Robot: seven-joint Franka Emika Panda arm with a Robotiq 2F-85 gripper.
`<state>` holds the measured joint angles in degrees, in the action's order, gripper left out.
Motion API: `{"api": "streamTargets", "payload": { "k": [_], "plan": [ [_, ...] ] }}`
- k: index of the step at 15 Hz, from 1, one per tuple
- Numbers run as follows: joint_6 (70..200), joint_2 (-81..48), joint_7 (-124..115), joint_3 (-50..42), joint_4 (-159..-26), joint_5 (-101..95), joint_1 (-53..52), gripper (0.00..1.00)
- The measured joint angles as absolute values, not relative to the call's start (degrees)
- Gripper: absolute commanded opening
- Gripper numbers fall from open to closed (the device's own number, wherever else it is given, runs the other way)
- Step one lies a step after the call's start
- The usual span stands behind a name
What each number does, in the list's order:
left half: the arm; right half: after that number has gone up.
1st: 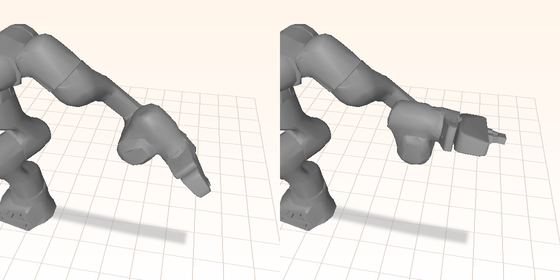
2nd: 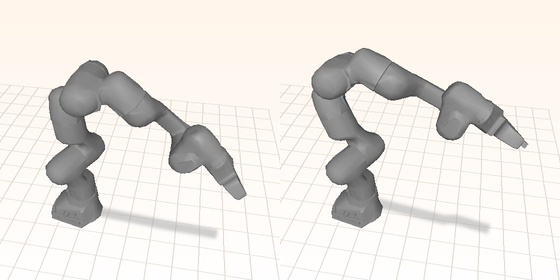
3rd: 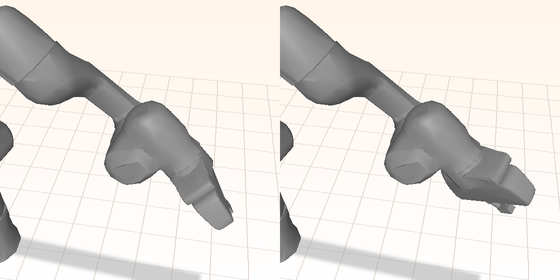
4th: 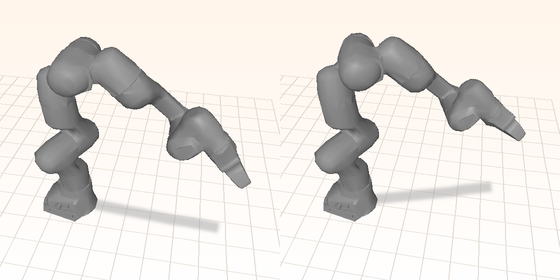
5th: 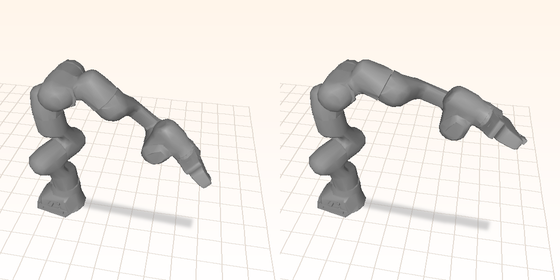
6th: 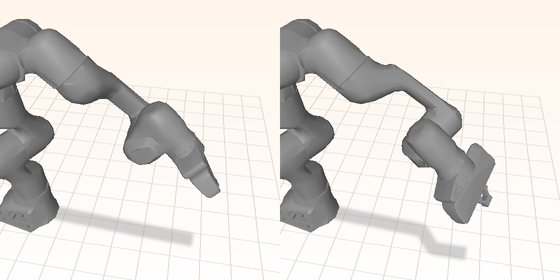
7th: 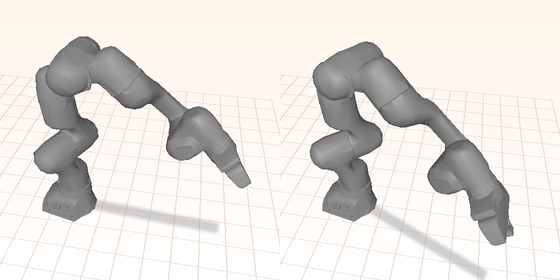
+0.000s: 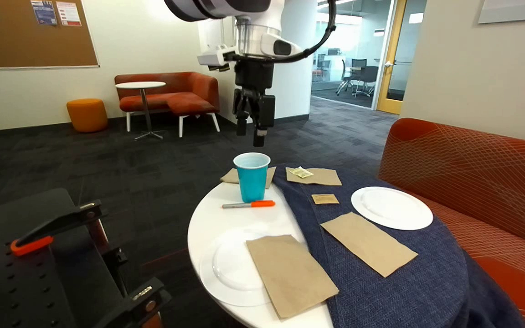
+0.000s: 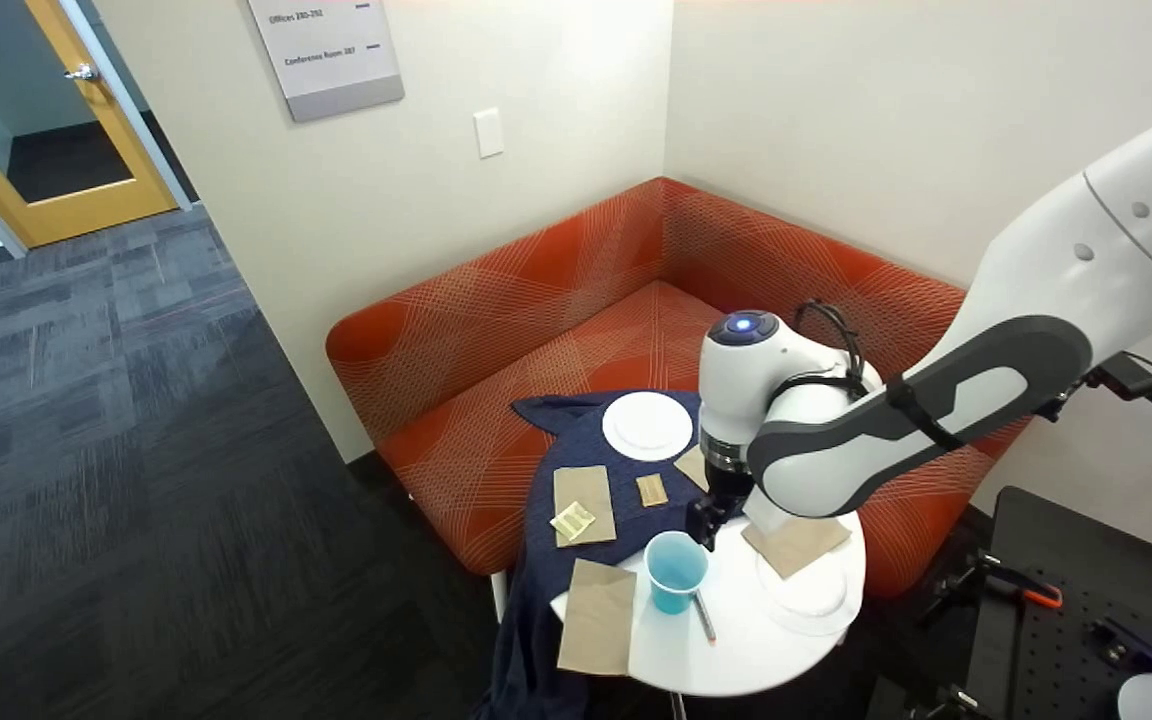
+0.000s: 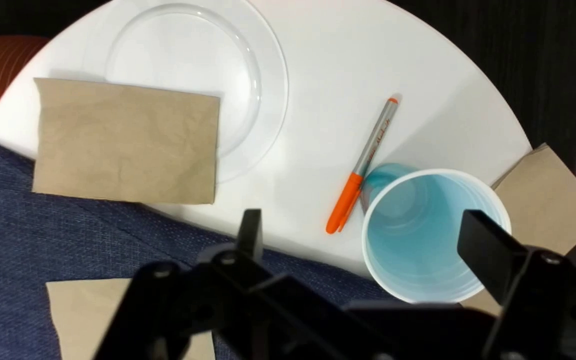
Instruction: Move the cup to the right on the table
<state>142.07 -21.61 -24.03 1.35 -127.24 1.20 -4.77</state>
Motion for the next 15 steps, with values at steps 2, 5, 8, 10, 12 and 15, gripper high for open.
{"api": "streamTargets", "payload": {
  "k": [2, 5, 8, 10, 12, 15],
  "plan": [
    [142.1, -22.8, -24.0, 1.2, -126.2, 1.2, -4.8, 1.0],
    [142.1, -25.1, -23.9, 0.6, -124.0, 1.2, -4.8, 1.0],
    [142.5, -27.4, -23.6, 0.2, -122.0, 1.2, -4.8, 1.0],
    [142.6, -29.0, -23.5, 0.2, -120.8, 1.2, -4.9, 1.0],
    [142.6, -30.4, -22.8, 0.2, -119.9, 1.3, -4.9, 1.0],
    [142.6, -32.3, -22.3, 0.2, -119.1, 1.3, -5.0, 1.0]
  ]
}}
